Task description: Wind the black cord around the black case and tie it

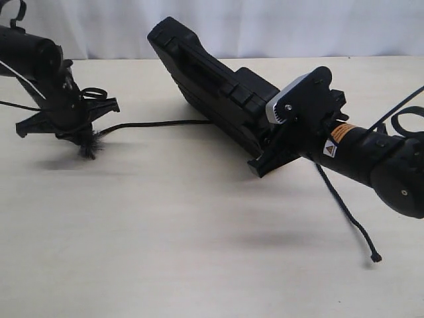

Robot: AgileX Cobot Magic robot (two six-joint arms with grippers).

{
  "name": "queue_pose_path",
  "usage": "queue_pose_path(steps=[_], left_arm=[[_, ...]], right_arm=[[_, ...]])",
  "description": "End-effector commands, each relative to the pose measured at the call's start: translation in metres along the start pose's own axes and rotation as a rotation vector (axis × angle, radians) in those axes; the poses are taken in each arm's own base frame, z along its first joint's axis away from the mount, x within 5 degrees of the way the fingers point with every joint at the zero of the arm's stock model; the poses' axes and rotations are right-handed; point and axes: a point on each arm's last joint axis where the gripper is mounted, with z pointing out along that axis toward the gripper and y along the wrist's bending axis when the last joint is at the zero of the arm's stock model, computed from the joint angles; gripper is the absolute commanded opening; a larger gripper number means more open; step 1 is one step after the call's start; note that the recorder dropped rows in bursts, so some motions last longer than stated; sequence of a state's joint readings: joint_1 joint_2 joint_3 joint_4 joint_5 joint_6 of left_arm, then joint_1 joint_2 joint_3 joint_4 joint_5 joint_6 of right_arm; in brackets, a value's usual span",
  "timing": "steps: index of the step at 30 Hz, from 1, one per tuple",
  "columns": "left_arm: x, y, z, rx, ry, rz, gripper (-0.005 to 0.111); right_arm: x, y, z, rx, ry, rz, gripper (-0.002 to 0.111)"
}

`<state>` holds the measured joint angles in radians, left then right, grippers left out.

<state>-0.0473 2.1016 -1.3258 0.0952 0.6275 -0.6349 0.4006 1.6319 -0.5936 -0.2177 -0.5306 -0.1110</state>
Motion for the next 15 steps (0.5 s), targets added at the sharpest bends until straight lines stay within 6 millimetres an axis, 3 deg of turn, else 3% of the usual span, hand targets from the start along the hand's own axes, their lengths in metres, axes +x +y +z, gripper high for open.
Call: queue_pose_path(steps=[1, 7, 15], left_arm=[[-0.011, -0.004, -0.034, 0.050, -0.091, 0.137, 0.000], [-0.012, -0.002, -0.065, 0.047, -0.101, 0.166, 0.000], [-0.006, 0.002, -0.093, 0.024, -0.080, 0.752, 0.000]], right_arm=[[0.015, 0.001, 0.000, -0.002, 0.115, 0.069, 0.004], [0.015, 0.001, 0.000, -0.002, 0.115, 0.069, 0.004], [0.014, 0.001, 0.000, 0.000, 0.106, 0.095, 0.004]])
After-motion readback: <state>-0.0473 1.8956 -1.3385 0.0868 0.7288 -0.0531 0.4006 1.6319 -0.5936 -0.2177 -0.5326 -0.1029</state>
